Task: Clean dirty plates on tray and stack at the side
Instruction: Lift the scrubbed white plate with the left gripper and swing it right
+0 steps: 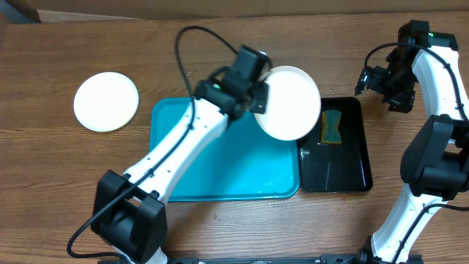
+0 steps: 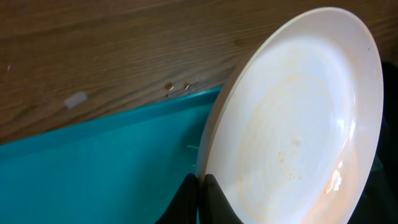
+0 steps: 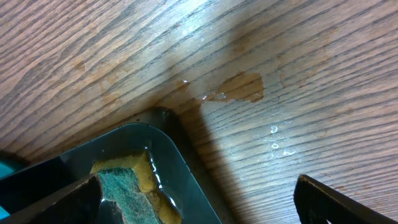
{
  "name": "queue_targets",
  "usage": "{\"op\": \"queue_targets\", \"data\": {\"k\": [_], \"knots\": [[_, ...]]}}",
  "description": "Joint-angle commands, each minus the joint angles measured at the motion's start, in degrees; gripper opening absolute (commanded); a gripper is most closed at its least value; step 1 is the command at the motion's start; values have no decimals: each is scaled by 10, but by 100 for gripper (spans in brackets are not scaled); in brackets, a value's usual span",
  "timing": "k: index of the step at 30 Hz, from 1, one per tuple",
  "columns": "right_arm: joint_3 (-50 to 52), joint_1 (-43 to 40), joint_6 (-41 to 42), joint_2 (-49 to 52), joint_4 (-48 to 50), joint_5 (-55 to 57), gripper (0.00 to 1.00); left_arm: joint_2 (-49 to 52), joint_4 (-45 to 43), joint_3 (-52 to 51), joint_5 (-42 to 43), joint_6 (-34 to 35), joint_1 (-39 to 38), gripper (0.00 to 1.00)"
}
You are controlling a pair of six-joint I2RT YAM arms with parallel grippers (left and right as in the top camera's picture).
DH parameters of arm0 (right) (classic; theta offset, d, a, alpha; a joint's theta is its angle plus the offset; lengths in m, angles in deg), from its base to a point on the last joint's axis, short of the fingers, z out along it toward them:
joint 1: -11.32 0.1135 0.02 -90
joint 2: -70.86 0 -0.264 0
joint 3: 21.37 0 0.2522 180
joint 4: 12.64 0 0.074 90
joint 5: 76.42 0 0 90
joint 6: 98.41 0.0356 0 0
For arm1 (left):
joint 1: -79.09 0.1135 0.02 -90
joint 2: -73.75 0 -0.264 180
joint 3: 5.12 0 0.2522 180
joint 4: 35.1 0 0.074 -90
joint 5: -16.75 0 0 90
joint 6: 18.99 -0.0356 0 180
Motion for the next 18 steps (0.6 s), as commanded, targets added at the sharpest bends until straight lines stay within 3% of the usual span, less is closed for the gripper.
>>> {"op": "queue_targets", "data": {"k": [1, 11, 18], "knots": [[-9, 1, 3, -20, 2, 0, 100, -15, -16, 19, -101, -7, -58, 4], [-9, 1, 3, -20, 2, 0, 100, -15, -26, 19, -405, -24, -229, 4], [-9, 1, 3, -20, 2, 0, 100, -15, -76, 19, -568, -87, -317, 4]]}}
